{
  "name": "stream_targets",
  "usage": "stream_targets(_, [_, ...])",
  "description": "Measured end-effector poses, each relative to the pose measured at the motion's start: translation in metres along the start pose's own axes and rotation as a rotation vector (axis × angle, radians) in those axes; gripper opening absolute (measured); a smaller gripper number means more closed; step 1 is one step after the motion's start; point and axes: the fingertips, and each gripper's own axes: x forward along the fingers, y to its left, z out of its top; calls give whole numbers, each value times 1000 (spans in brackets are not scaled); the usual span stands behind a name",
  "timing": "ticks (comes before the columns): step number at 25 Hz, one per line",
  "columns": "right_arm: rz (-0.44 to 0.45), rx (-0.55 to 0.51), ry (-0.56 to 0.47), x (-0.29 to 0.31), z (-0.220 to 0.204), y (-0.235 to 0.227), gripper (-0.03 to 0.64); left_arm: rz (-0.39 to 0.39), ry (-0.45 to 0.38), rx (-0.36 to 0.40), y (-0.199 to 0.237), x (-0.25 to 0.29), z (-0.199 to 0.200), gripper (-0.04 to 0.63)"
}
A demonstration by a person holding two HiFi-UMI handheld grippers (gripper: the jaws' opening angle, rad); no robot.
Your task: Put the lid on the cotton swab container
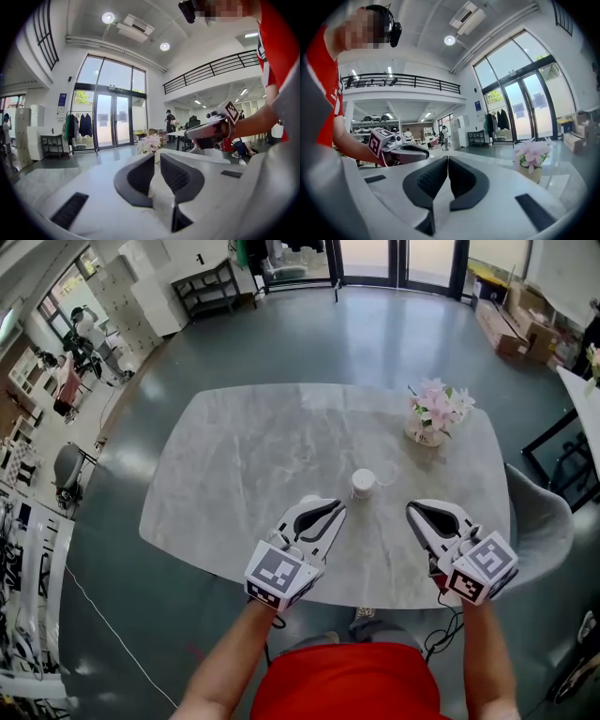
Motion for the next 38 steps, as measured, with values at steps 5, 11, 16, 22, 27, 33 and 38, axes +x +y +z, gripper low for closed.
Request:
stream_targets(5, [47,8,68,15,-25,-32,29,-11,114,23,4,37,-33,148])
stream_targets(11, [79,19,178,38,-57,-60,115,-65,238,28,11,67,-77,230])
stream_targets(16, [82,15,295,56,-88,-81,218,-103,309,19,22,89,-105,268])
stream_targets(22, [116,65,394,77,-117,-91,280,-165,381,19,32,114,-139,306])
stream_targets(27, [169,93,458,94,-131,-95,307,-242,423,47,34,132,-165,329])
stream_targets(33, [215,42,490,103,-129,-90,314,-278,424,47,37,150,-175,334])
stream_targets(38, [257,-28,478,112,-114,-75,314,-281,406,63,36,155,-175,298])
